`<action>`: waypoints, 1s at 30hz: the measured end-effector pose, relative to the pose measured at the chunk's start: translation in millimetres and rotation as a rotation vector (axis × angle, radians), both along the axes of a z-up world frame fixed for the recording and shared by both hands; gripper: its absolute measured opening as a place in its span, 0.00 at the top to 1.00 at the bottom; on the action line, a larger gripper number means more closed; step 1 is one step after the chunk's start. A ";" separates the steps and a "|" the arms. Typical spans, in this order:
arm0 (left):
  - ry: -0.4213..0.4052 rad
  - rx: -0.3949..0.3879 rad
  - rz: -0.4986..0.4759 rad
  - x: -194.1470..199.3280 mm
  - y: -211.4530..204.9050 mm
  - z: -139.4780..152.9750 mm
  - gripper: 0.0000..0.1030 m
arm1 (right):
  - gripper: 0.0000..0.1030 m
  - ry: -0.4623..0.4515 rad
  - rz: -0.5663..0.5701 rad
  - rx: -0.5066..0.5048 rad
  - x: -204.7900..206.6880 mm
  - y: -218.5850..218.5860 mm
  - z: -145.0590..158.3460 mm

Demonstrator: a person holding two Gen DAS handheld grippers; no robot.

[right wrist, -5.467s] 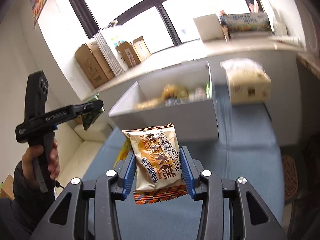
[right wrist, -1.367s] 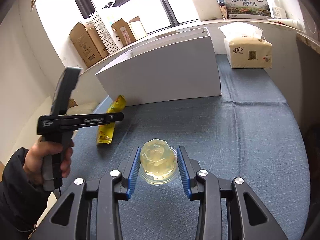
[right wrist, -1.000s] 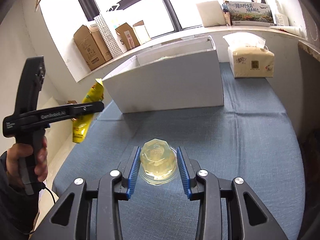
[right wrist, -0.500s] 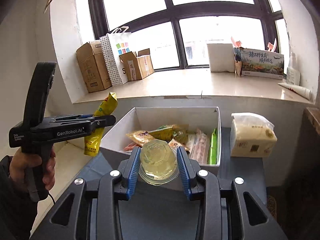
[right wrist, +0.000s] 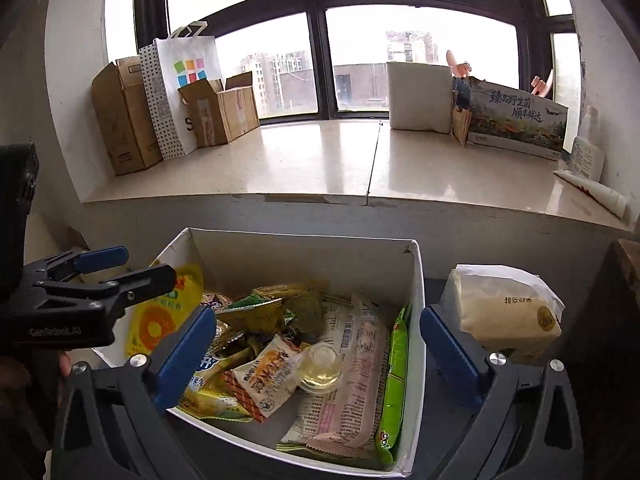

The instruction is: Organize snacks

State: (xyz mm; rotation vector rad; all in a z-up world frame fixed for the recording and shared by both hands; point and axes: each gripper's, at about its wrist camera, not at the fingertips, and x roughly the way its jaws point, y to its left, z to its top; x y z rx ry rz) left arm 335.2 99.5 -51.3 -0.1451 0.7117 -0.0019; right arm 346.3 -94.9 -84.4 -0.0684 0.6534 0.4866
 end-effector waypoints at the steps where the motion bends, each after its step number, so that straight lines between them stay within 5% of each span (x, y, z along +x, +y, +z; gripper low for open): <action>1: -0.006 0.023 0.008 -2.8 -0.5 1.5 0.00 | 0.00 0.004 -0.009 -0.011 0.9 -1.4 -1.7; 8: -0.057 0.149 0.078 -24.1 -5.8 23.3 0.00 | 0.00 0.015 -0.055 -0.023 -2.8 -6.9 -4.5; 14: -0.161 0.303 0.143 -71.1 -23.1 57.7 0.00 | 0.00 -0.031 -0.058 -0.006 -27.7 -6.7 27.6; 18: -0.168 0.111 0.001 -111.2 -25.0 74.4 0.00 | 0.00 -0.122 -0.028 -0.039 -66.9 -5.1 60.0; 21: -0.186 -0.001 -0.034 -143.9 -25.7 85.3 0.00 | 0.00 -0.104 -0.027 -0.052 -88.0 -11.9 73.9; 25: -0.199 -0.018 0.015 -186.5 -27.4 97.8 0.00 | 0.00 -0.093 -0.015 0.046 -121.2 -37.3 89.3; 30: -0.214 0.016 0.045 -244.5 -32.8 102.1 0.00 | 0.00 -0.136 -0.030 0.031 -174.7 -50.8 98.2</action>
